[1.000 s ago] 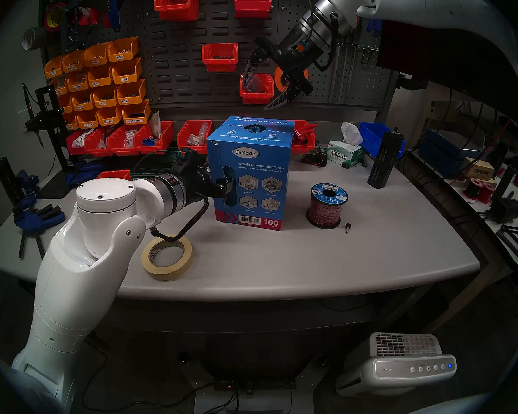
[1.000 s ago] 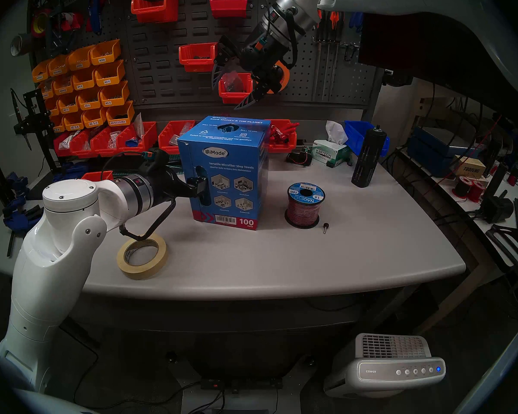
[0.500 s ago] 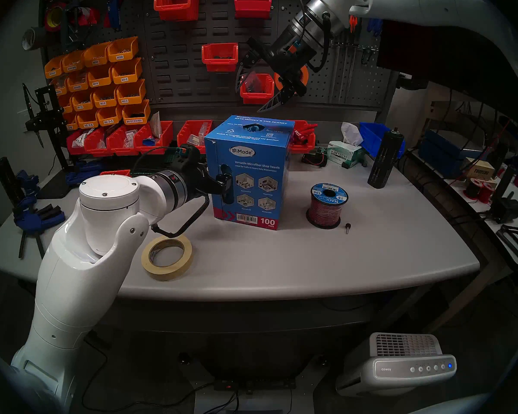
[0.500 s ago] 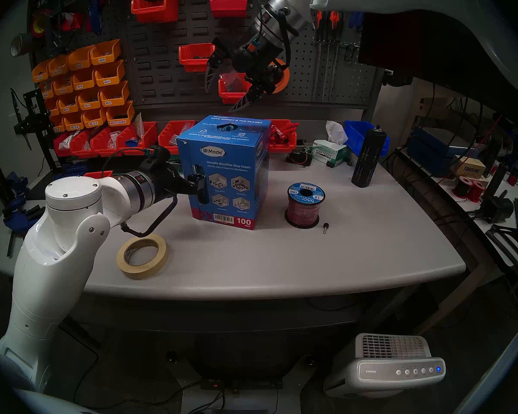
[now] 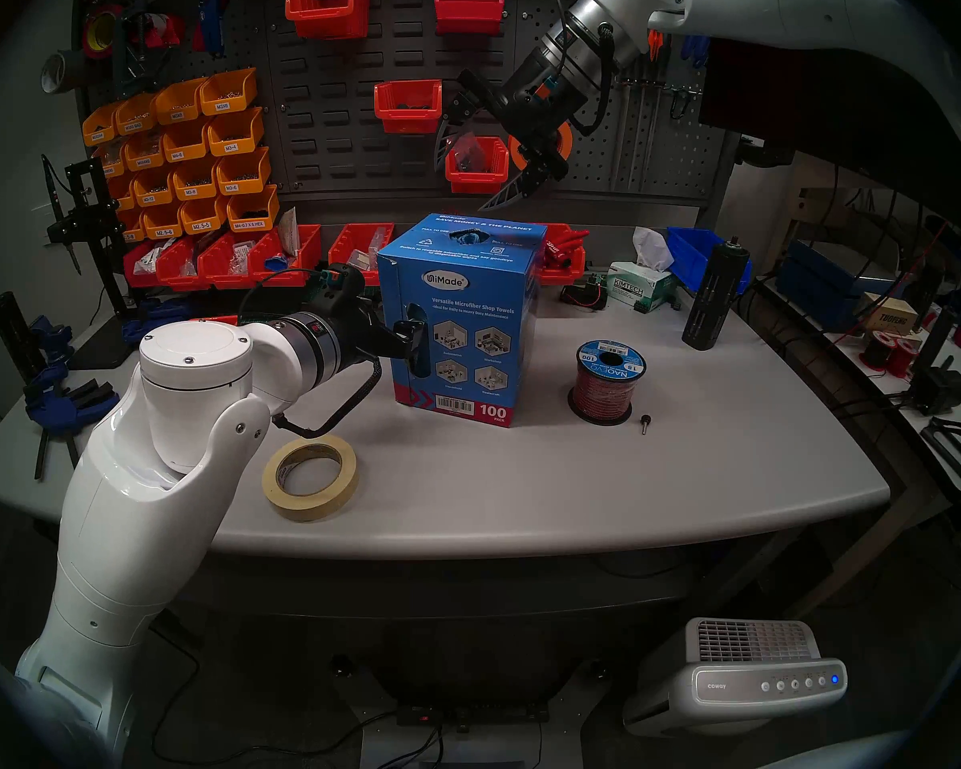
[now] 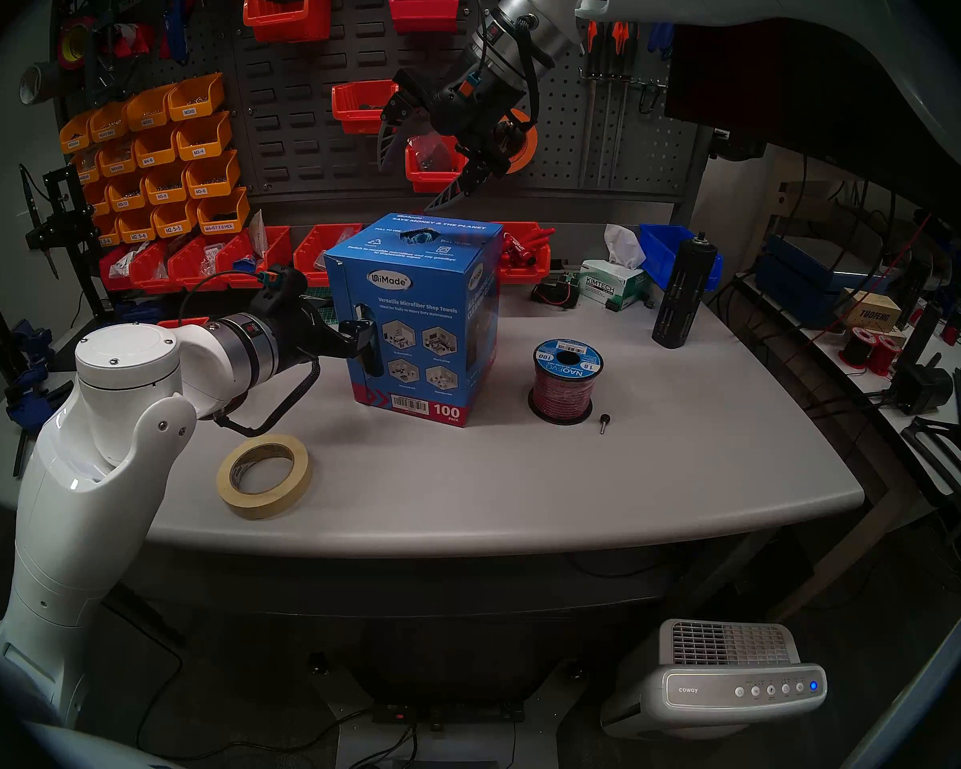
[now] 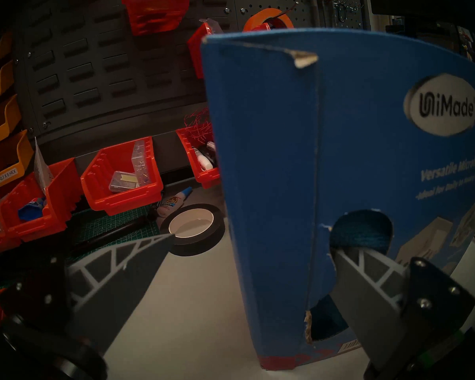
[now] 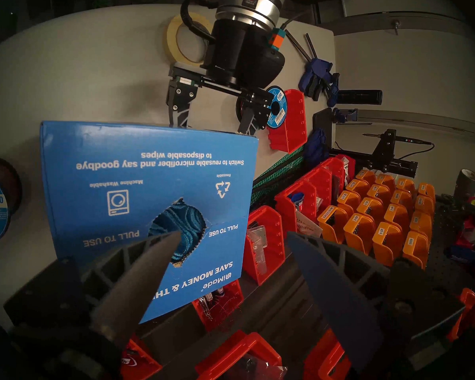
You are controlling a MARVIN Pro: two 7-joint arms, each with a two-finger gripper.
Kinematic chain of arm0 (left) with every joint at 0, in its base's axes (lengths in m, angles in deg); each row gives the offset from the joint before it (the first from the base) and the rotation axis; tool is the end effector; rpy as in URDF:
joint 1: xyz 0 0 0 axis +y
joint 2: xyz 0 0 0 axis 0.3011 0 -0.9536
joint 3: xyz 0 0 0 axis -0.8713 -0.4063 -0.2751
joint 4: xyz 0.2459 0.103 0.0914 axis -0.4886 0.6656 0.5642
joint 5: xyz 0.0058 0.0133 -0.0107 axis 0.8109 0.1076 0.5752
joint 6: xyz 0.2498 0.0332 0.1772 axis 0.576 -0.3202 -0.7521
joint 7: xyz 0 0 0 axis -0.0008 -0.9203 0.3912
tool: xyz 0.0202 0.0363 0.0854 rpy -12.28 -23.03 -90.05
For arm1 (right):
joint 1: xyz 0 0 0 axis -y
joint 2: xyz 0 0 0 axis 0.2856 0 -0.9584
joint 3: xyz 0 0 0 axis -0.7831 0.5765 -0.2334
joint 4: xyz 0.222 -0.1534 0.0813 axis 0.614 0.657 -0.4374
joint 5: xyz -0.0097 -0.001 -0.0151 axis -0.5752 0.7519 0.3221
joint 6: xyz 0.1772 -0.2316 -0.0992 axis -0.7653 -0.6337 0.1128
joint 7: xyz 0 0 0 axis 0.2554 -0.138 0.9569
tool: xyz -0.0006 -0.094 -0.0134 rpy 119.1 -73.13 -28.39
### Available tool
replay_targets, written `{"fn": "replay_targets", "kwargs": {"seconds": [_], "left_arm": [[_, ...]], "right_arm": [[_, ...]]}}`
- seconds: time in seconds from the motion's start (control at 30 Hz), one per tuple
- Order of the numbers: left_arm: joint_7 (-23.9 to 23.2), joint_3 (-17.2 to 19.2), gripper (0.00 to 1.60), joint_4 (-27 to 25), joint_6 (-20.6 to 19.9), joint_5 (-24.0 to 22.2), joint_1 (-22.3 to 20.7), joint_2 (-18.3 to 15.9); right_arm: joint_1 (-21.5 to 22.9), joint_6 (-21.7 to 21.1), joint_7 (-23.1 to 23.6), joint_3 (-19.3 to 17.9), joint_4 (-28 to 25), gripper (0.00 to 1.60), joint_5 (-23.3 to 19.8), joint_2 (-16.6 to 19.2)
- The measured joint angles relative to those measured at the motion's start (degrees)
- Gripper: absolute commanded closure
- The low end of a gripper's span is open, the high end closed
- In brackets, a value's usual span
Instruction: Take out a shop towel
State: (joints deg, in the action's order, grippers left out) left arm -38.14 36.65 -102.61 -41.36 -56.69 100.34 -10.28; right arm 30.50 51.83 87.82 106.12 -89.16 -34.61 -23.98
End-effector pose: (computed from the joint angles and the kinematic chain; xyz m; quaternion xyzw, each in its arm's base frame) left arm 0.3709 0.0067 -0.0965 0.7678 -0.1865 0.6110 0.0476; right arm 0.5094 0.1156 0.1576 0.0987 0.9335 0.3353 0.0804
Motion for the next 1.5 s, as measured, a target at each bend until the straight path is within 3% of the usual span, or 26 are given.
{"fn": "replay_targets", "kwargs": {"seconds": [0.53,1.5], "left_arm": [[-1.2,4.47,0.0,-2.59,-0.09,0.04,1.2,-2.64],[-8.07,7.13,0.0,-9.57,-1.55,-4.68,5.94,-5.84]], "right_arm": [[0.11,0.0,-0.01,0.02,-0.6,0.13,-0.7,-0.26],[0.16,0.0,-0.03,0.19,-1.45,0.13,-1.79,-0.45]]}}
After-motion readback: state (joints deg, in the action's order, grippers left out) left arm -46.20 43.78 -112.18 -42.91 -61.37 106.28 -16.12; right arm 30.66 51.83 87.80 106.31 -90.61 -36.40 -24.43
